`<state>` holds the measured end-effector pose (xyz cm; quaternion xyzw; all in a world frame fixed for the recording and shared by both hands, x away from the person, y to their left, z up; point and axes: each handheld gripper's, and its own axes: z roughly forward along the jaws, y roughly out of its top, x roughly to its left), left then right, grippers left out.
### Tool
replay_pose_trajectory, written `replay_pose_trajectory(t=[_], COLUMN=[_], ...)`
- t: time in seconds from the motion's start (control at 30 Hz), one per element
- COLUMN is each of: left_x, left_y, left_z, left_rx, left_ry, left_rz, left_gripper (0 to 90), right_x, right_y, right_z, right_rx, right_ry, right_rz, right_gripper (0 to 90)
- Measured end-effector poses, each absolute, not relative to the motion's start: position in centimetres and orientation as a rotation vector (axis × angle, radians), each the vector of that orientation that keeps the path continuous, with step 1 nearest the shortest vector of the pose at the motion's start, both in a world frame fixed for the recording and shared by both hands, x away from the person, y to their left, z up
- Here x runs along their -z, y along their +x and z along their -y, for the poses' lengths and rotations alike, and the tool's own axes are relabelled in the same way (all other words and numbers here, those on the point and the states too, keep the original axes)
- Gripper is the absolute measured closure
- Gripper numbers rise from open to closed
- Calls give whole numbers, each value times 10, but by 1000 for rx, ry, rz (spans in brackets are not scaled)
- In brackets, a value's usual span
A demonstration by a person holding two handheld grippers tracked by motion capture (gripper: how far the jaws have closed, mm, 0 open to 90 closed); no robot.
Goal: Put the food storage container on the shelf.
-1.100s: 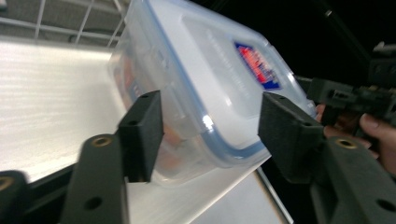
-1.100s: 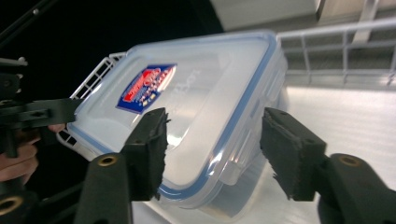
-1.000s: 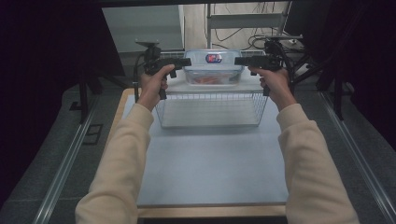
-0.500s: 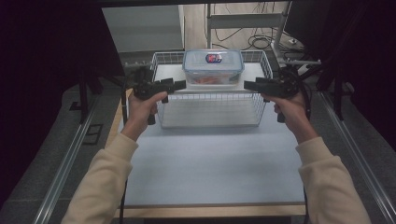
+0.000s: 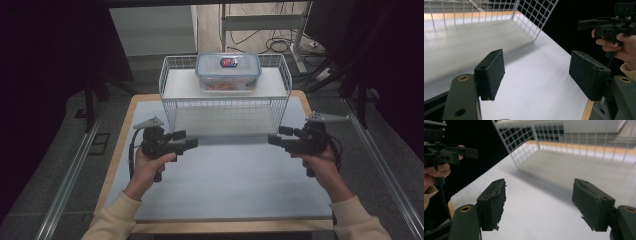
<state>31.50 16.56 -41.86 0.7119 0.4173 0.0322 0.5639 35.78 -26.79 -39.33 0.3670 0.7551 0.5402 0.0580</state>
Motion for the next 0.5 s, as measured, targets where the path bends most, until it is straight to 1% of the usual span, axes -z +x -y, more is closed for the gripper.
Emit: replay_pose_trajectory(t=[0.1, 0.17, 0.3, 0.37, 0.5], left_x=[434, 444, 443, 441, 443], left_y=[303, 301, 300, 298, 297], left_z=[-164, -160, -158, -157, -157], left_rx=[-74, -56, -57, -87, -95], left_ry=[1687, 1730, 1719, 1721, 1722], left_rz=[-986, -996, -996, -994, -996], left_gripper=[287, 282, 282, 282, 279], right_x=[413, 428, 431, 428, 429], right_y=[344, 334, 331, 329, 323], right_z=[271, 271, 269, 268, 268], right_rx=[-1626, -1600, -1575, -1591, -1596], right_ry=[1104, 1089, 1056, 1036, 992], right_rz=[-2311, -2331, -2352, -2333, -2315], right_gripper=[265, 262, 251, 250, 221])
